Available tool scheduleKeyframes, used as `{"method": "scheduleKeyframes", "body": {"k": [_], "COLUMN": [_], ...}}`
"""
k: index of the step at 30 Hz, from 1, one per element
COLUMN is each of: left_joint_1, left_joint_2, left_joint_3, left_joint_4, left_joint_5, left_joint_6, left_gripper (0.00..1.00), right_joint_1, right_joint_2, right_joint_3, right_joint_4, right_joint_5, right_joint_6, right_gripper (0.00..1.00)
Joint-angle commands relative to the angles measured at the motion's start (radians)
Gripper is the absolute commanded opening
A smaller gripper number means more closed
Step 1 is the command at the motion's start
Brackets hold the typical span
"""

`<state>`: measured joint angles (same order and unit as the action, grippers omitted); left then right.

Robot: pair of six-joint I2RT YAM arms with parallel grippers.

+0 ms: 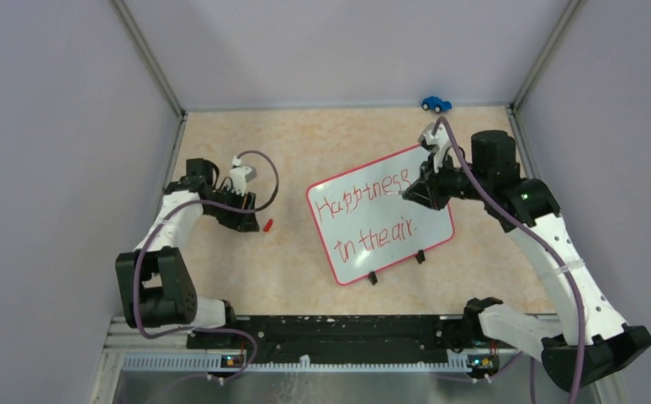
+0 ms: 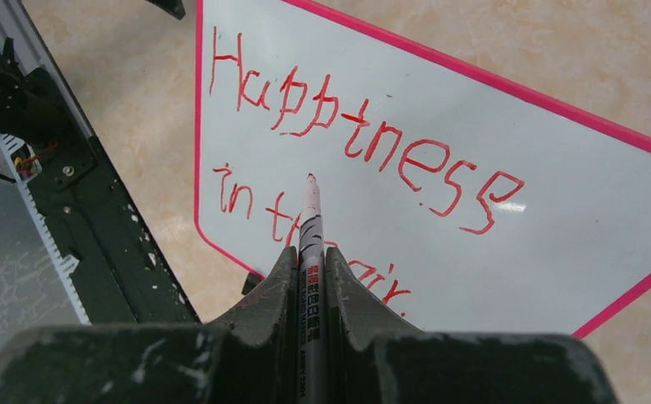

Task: Write a sentence on the whiteboard
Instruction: Pick up the pen cap from the center of the board.

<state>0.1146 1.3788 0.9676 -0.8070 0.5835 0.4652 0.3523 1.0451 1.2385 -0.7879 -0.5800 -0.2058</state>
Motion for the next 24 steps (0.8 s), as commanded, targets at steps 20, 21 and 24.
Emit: {"method": "scheduleKeyframes", "body": {"k": [20,21,24], "left_joint_1": [-0.271,-0.275,-0.291], "left_joint_2": [0.198,0.208,0.233], "left_joint_3": [-0.068,-0.066,-0.079], "left_joint_4": [0.296,0.302,0.326], "left_joint_5": [-0.319,-0.334,-0.389], "left_joint_6": [-0.076,-0.076,-0.072], "left_gripper": [0.51,0.51,0.49], "right_joint_1": [-0.067,-0.067,-0.068], "right_joint_2": [0.016,0.016,0.018], "right_joint_3": [0.040,0.041,0.035], "right_joint_4": [0.039,0.038,0.040], "right_joint_5": [-0.060,-0.061,-0.061], "right_joint_6": [0.037,0.036,0.036], "right_gripper": [0.00,0.00,0.00]}}
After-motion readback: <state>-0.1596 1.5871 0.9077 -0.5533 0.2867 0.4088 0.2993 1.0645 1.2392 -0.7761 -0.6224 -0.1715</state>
